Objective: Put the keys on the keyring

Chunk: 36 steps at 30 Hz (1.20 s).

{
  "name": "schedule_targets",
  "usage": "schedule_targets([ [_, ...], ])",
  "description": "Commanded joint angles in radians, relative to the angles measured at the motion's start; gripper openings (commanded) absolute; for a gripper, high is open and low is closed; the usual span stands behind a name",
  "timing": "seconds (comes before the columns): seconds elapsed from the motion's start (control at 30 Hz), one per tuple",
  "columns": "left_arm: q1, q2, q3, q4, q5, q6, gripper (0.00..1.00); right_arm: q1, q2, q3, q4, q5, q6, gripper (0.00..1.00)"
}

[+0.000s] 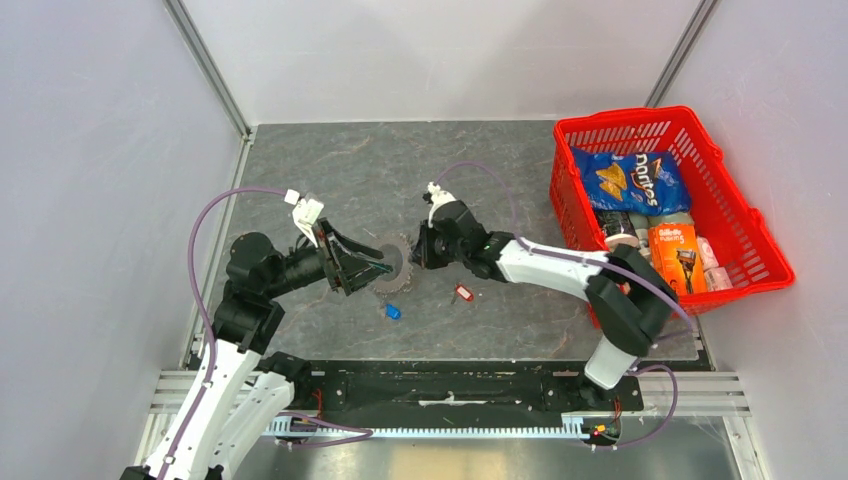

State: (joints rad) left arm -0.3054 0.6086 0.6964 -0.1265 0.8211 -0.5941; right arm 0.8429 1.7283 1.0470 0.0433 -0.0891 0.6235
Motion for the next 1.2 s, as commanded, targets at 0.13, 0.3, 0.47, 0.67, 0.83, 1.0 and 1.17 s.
schedule_targets([
  [0.13,-0.004,-0.013,0.011,0.016,0.01,0.04,0.68,-0.003,-0.211,0.039,-0.166,0.014,-0.216,0.0],
  [0.3,-0.004,-0.016,0.01,0.043,0.024,0.027,0.68,-0.004,-0.313,0.103,-0.339,-0.118,-0.39,0.0],
  [0.47,-0.004,-0.031,0.008,0.056,0.032,0.022,0.68,-0.006,-0.335,0.122,-0.435,-0.147,-0.372,0.0],
  [0.67,-0.004,-0.05,-0.004,0.055,0.032,0.02,0.68,0.012,-0.247,-0.08,-0.197,-0.221,-0.068,0.03],
  [0.83,-0.004,-0.046,-0.004,0.05,0.032,0.022,0.68,0.091,-0.16,-0.096,-0.21,-0.198,-0.033,0.24],
  [1.0,-0.004,-0.048,-0.005,0.048,0.03,0.024,0.68,0.09,-0.242,-0.072,-0.313,-0.099,-0.107,0.39],
  [1.17,-0.004,-0.047,-0.004,0.048,0.03,0.024,0.68,0.073,-0.287,-0.052,-0.362,-0.029,-0.159,0.45],
])
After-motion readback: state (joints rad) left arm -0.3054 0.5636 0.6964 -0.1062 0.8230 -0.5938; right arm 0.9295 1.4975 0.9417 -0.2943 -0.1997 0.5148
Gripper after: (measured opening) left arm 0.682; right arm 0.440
